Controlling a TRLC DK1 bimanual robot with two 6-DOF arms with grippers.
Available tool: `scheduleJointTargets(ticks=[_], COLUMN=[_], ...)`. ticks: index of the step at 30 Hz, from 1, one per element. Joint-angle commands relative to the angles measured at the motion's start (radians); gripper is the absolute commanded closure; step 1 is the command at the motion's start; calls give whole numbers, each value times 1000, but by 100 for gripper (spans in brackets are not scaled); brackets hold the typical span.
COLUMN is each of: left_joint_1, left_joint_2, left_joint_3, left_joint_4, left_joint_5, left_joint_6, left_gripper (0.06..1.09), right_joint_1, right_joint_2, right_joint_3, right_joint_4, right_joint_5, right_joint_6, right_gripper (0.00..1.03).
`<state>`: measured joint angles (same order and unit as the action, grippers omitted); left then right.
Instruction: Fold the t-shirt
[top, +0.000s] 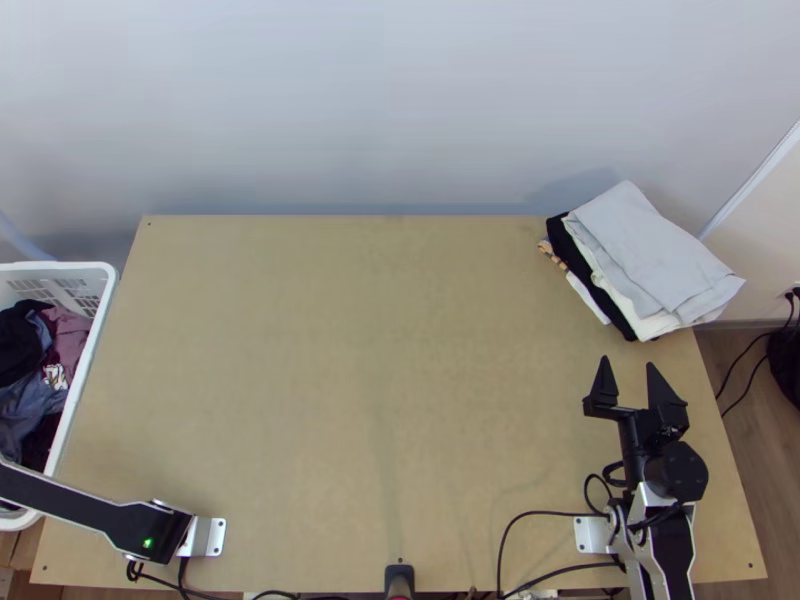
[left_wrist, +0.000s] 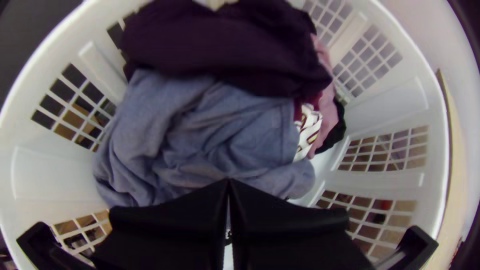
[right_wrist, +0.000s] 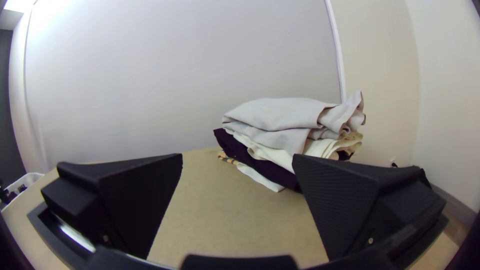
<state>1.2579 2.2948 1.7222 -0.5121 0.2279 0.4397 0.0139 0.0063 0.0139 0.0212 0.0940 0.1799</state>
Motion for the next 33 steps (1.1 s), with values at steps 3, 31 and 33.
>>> scheduleJointTargets(ticks=[3,31,33], left_joint_1=[3,-18,-20], left_joint_2=[-199,-864,-899], left_joint_3=[-30,-35,-39], left_joint_4=[-28,316,360], left_joint_5=[68,123,123], left_joint_6=[-64,-447,-467], left_gripper=[105,105,105], right_joint_1=[8,8,8], right_joint_2=[-8,-8,-8], right_joint_3=[-8,-8,-8], right_joint_4=[-15,-15,-15], right_joint_5=[9,9,9], right_joint_6=[16,16,16], right_gripper=[3,3,3])
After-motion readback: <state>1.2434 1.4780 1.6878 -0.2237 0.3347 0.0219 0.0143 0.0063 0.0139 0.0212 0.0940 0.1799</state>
